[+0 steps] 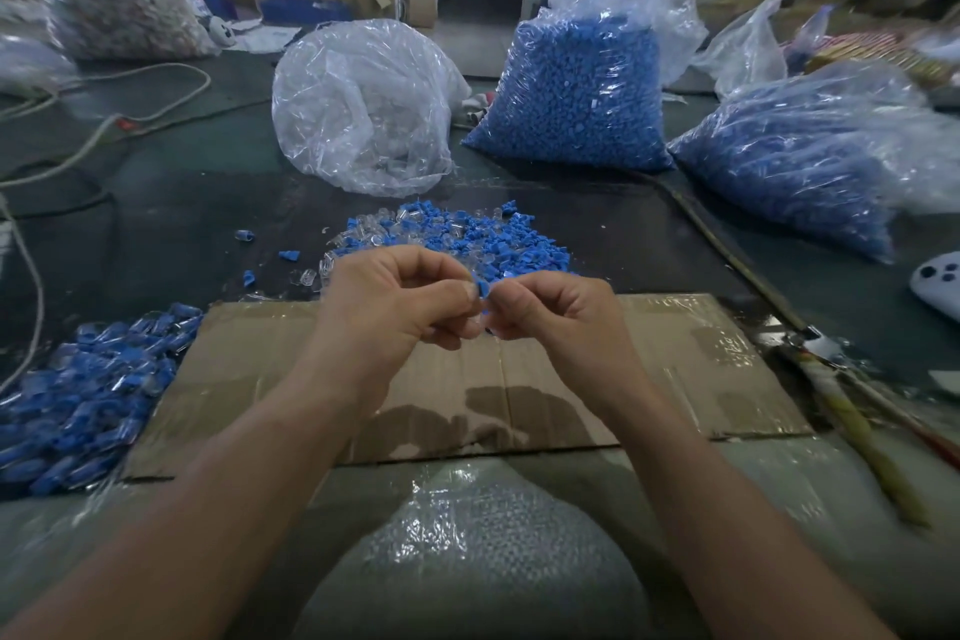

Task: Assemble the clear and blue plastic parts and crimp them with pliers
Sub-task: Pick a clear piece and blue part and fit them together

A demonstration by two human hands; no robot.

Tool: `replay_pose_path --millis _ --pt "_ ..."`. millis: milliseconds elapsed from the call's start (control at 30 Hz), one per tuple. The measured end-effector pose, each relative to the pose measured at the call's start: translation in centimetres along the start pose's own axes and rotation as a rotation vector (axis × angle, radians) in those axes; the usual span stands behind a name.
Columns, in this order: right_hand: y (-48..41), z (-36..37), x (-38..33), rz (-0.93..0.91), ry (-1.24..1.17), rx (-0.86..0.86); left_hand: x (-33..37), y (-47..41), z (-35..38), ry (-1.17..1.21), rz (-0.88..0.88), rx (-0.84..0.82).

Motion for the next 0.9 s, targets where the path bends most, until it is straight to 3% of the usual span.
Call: replay_pose_path --millis 233,400,533,700,900 --pt "2.5 -2.9 1.4 0.148 0.295 0.173 0.6 1.8 1.3 0.015 0.007 -0.018" --pt "4.3 -7.4 3.1 0.381 0.544 0.318 0.9 2.8 1.5 0.021 0.012 -0.031" --pt "5.9 -11.6 4.7 0.608 0.593 0.428 1.1 3.3 1.7 0.026 0.012 -0.032" --pt "7.5 -14.6 5.4 0.874 0.837 0.462 1.6 3.6 1.8 0.019 0.023 -0.031" --pt "8.1 -15.5 6.3 0.965 0.802 0.382 2.2 3.9 2.0 0.010 0.043 -0.027"
Point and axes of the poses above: each hand's wrist, its own y-axis away from the middle knuckle, its own z-axis out of the palm, x = y × z, the point moved 4 cm from there along -y, towards the middle knuckle, and after that the axes turned 15 degrees about -x, right-handed, at the moved point
